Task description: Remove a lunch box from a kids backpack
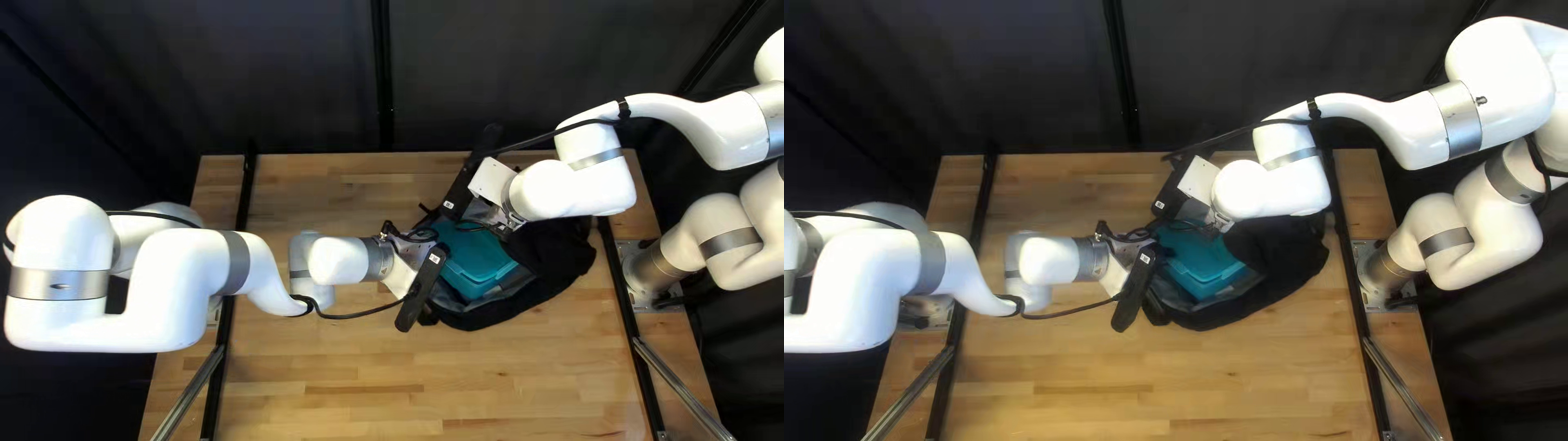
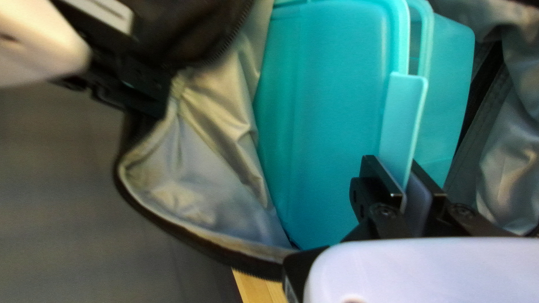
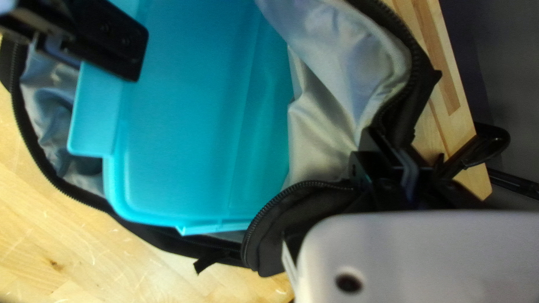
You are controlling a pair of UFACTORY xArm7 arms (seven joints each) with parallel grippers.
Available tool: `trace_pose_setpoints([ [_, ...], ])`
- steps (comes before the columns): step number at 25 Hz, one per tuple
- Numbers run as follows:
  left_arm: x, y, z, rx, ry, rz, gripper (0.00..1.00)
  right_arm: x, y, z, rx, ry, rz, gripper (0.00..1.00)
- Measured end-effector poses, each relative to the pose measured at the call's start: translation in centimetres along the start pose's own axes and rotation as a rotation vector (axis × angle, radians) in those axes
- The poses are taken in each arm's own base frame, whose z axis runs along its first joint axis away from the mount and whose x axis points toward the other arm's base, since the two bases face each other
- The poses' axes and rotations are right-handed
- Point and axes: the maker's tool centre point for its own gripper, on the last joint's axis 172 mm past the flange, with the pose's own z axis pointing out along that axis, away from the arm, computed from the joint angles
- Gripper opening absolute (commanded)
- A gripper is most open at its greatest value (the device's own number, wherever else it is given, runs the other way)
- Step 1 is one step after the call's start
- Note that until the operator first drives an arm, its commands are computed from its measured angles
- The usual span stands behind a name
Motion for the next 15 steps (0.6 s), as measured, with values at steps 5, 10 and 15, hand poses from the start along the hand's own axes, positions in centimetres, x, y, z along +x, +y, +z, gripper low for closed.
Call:
trace_pose_setpoints([
  [5,0.7,0.0,-1.5,0.005,0.004,0.006,0.00,0.3,0.5,0.2,-0.002,-0.003,0.008,0.00],
  [10,0.0,0.8,-2.0,0.007,-0.002,-0.003,0.00,0.4,0.8,0.2,-0.002,-0.002,0.014,0.00],
  [15,0.1,1.0,-2.2,0.009,0.000,-0.015,0.00,0.4,0.9,0.3,-0.004,-0.004,0.019,0.00],
])
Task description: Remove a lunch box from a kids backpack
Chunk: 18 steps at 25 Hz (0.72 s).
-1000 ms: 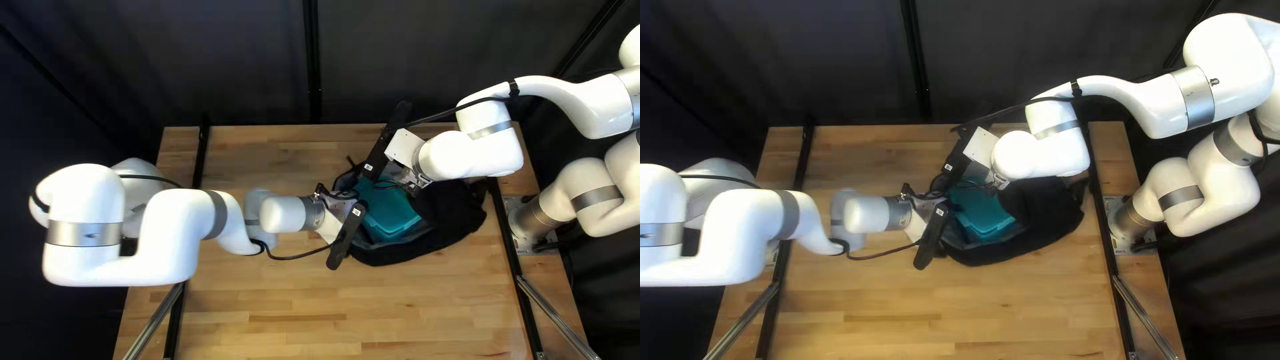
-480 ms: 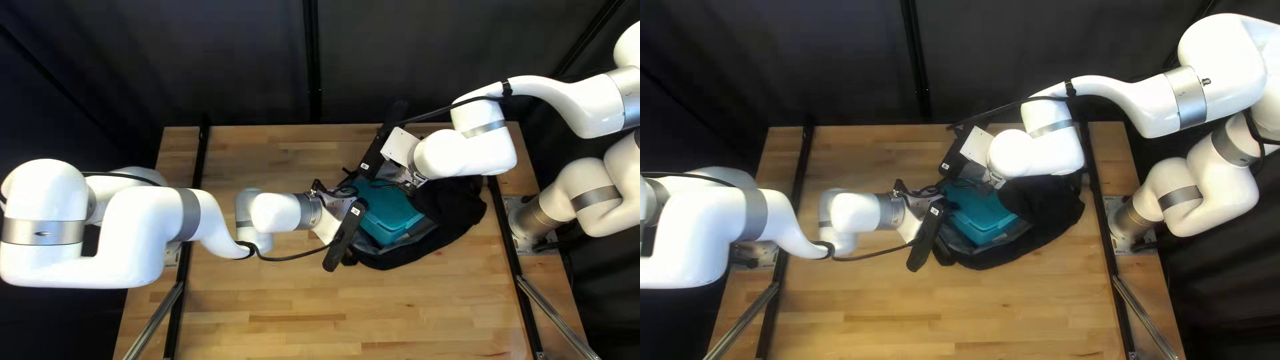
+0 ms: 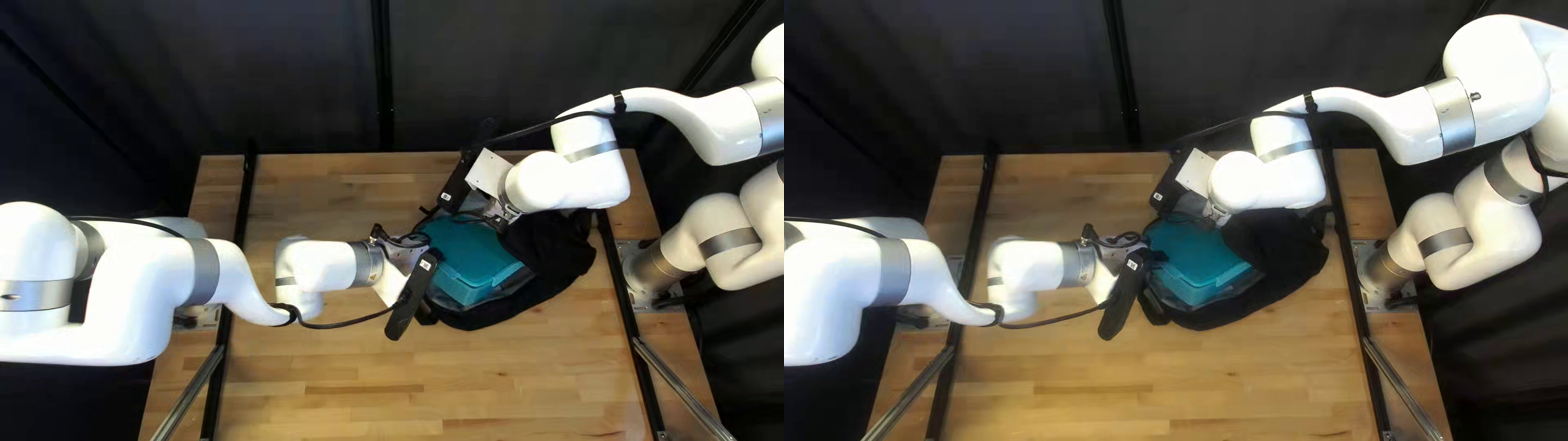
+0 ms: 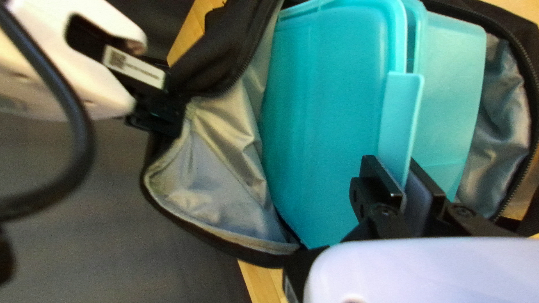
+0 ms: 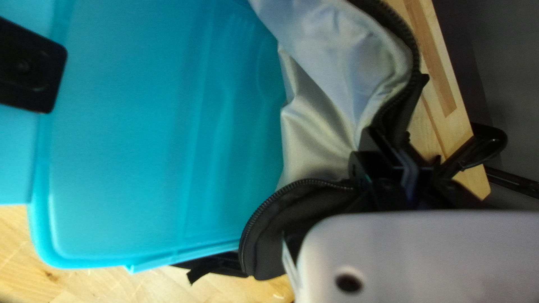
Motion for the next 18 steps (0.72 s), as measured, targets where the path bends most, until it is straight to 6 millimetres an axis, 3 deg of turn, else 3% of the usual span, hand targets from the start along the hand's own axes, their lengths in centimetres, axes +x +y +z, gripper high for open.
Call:
trace_pose_setpoints([
  [4,1.3,-0.1,-1.4,0.003,0.007,-0.001,0.00,0.0,0.3,0.2,-0.003,-0.002,0.003,0.00],
  [13,3.9,0.7,-6.9,0.003,-0.017,-0.007,0.00,0.0,1.1,0.8,-0.013,-0.011,0.010,0.00],
  [18,4.1,0.8,-10.0,-0.012,-0.041,-0.026,0.00,-1.0,1.9,1.1,-0.018,-0.018,0.016,0.00],
])
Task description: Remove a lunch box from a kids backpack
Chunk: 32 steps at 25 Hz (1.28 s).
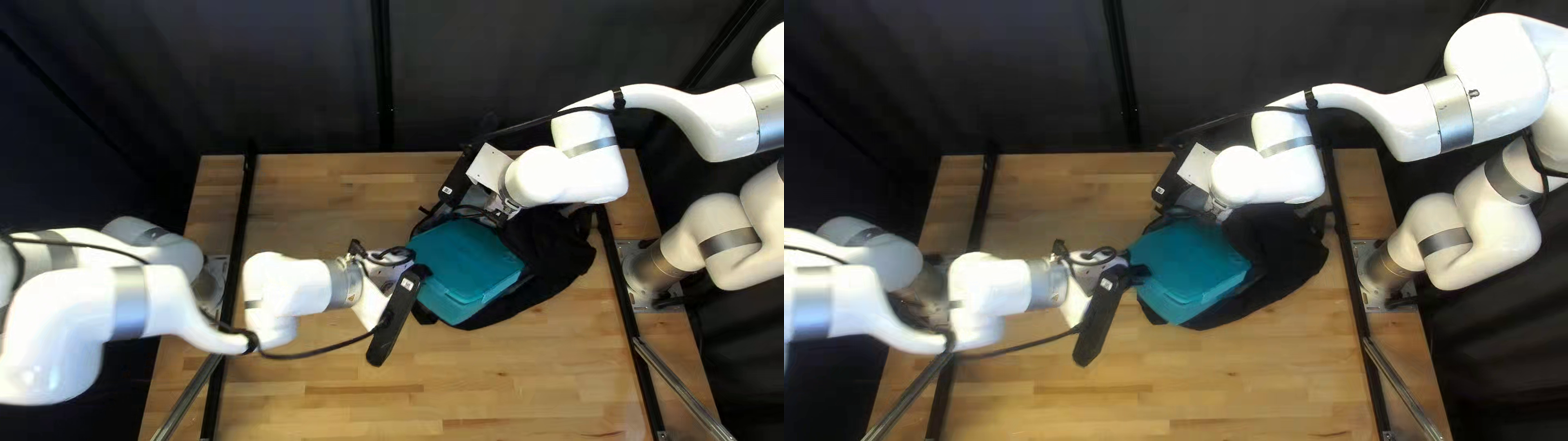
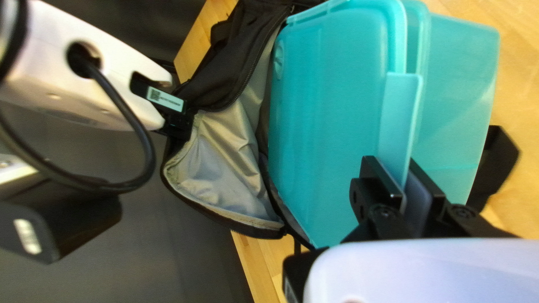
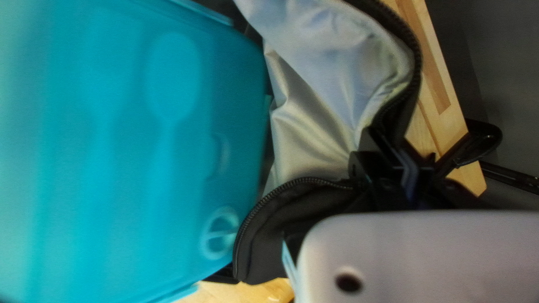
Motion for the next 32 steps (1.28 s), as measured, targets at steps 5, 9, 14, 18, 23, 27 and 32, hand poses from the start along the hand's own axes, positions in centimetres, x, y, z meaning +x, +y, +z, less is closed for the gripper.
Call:
trace_pose_setpoints([
  [5,-1.1,-0.6,-3.5,-0.053,-0.048,-0.049,0.00,-2.2,0.8,0.6,-0.006,-0.010,0.012,0.00],
  [9,-1.9,-2.2,-6.0,-0.116,-0.075,-0.088,0.00,-3.6,0.9,1.0,-0.008,-0.017,0.021,0.00],
  [14,-3.5,-4.8,-7.3,-0.196,-0.082,-0.104,0.00,-4.9,0.1,0.9,-0.007,-0.020,0.018,0.00],
  [18,-4.5,-5.8,-8.0,-0.238,-0.103,-0.098,0.00,-6.4,-1.0,0.3,-0.005,-0.018,0.011,0.00],
  [23,-7.7,-7.0,-8.8,-0.265,-0.165,-0.100,0.00,-8.0,-2.1,-0.8,-0.004,-0.010,-0.002,0.00],
  [27,-10.5,-8.2,-9.3,-0.280,-0.213,-0.112,0.00,-8.9,-3.1,-0.9,-0.002,-0.011,-0.014,0.00],
  [32,-15.4,-11.1,-10.1,-0.275,-0.297,-0.134,0.00,-9.1,-4.0,-0.8,0.003,-0.013,-0.030,0.00],
])
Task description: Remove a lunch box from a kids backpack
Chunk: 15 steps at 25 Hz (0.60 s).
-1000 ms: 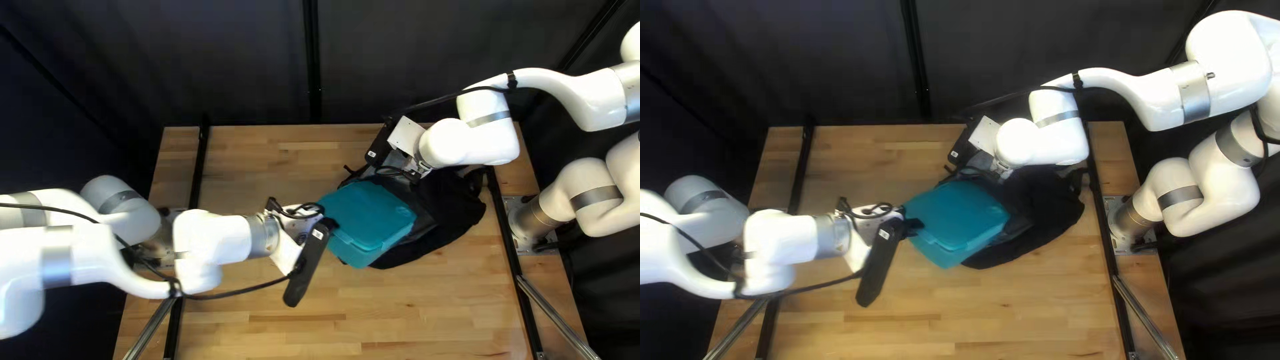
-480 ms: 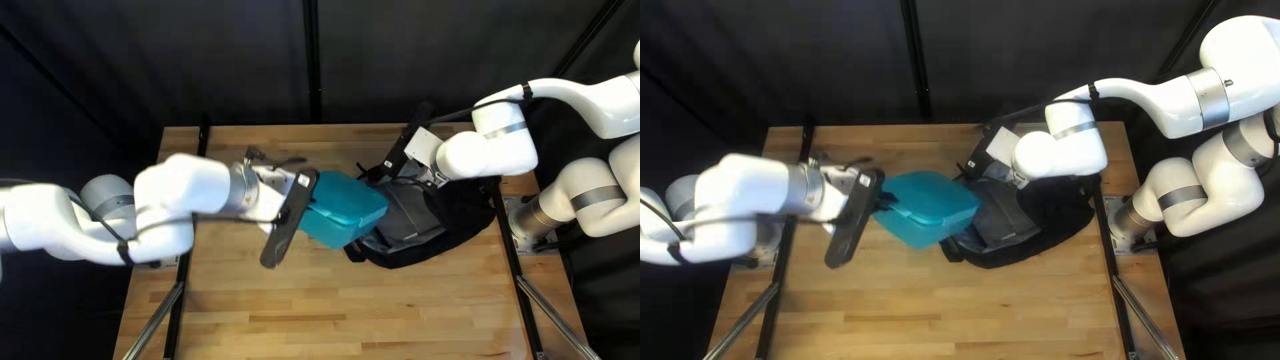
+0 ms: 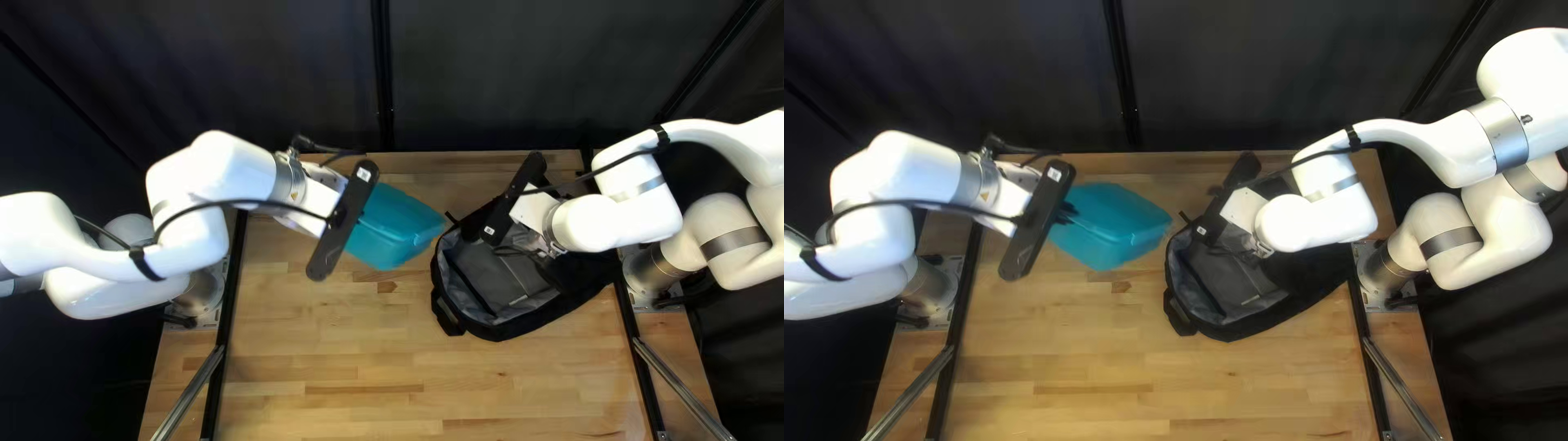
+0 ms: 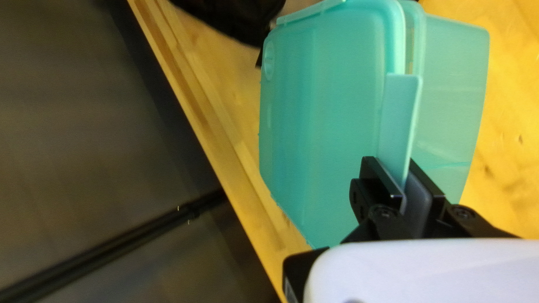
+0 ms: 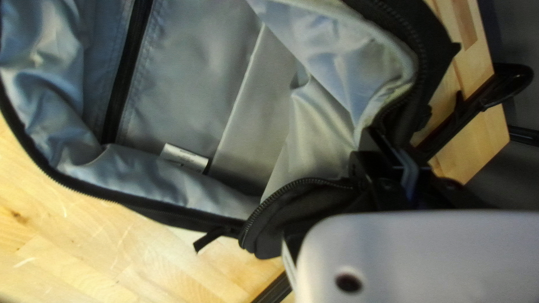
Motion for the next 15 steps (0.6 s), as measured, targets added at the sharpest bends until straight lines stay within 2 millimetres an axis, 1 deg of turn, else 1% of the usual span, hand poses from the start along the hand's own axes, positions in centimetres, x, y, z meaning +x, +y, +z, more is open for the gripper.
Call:
trace_pose_setpoints([
  [2,-1.8,-1.0,0.5,0.013,-0.041,-0.016,0.00,0.0,-0.3,0.0,0.002,0.002,-0.007,0.00],
  [5,-3.5,-1.6,1.9,0.041,-0.096,-0.038,0.00,-0.1,-0.4,0.0,0.004,0.002,-0.014,0.00],
  [9,-4.9,-1.6,4.7,0.093,-0.161,-0.062,0.00,-0.3,-0.4,0.0,0.006,0.002,-0.018,0.00],
  [13,-5.9,-1.7,8.0,0.134,-0.190,-0.070,0.00,-0.3,-0.6,0.2,0.008,0.001,-0.021,0.00],
  [15,-6.5,-1.6,9.3,0.148,-0.196,-0.072,0.00,-0.3,-0.7,0.3,0.009,0.000,-0.022,0.00],
])
